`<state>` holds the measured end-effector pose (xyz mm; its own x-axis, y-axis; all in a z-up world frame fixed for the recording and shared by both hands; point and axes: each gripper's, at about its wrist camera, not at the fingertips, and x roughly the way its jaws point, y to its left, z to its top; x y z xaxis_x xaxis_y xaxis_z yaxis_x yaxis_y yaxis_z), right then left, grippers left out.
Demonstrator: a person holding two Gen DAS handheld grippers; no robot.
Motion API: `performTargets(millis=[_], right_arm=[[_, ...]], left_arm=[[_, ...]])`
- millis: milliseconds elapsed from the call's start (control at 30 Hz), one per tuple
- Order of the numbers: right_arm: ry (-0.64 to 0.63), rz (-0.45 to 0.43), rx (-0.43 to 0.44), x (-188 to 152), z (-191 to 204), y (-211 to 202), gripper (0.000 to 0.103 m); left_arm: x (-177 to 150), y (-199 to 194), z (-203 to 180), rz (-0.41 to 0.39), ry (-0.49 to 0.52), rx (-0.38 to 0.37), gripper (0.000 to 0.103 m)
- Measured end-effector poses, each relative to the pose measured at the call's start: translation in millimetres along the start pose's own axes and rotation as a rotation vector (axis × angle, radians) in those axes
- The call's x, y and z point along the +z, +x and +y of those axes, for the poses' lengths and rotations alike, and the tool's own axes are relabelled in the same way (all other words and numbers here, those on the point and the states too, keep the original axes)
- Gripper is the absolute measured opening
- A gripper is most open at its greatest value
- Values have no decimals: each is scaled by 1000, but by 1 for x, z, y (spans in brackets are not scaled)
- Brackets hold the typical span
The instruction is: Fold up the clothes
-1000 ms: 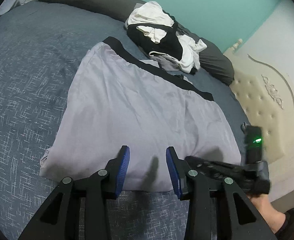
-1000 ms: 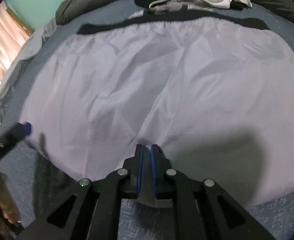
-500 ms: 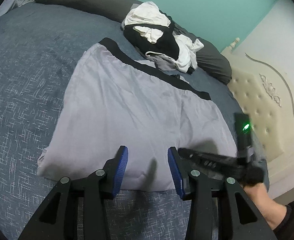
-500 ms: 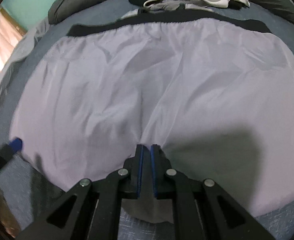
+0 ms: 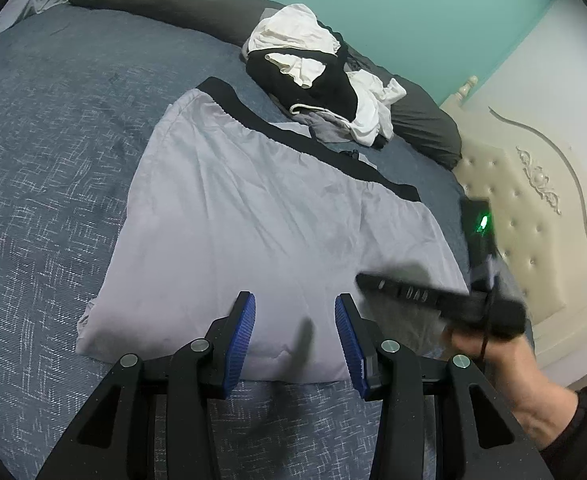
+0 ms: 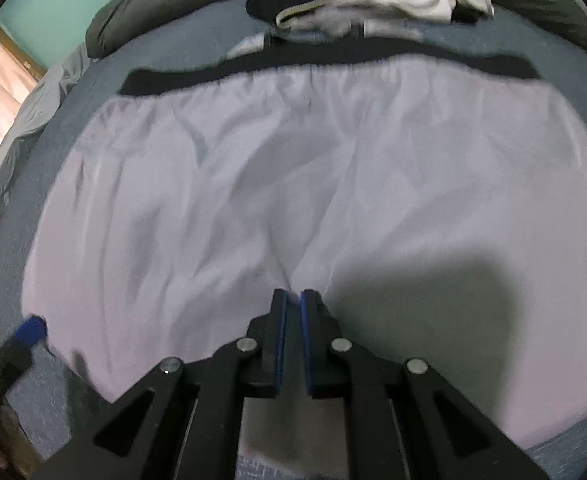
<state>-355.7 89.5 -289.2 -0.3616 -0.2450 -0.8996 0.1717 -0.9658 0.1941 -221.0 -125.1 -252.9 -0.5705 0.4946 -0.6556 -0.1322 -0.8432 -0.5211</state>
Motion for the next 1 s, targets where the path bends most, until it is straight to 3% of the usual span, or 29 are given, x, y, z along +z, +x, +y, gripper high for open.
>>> performTargets(millis=[233,433,633,833,1000], right_arm=[[4,82,-27,22,-3,25,6],[26,20,-24,56,-5,12,6],[35,93,-52,89,-8,44,6],[53,-12,-55,125,-7,33,6],[52,1,-81,149,-12,53,6]], left_arm=[[4,-3,9,-14,-3,30,46],[9,-7,18,-29,-3,61,47],[10,-6,29,-26,-29,62,47],[10,-3,32,-17,-27,64,48],[9,-1,34,-15,-35,53,50]])
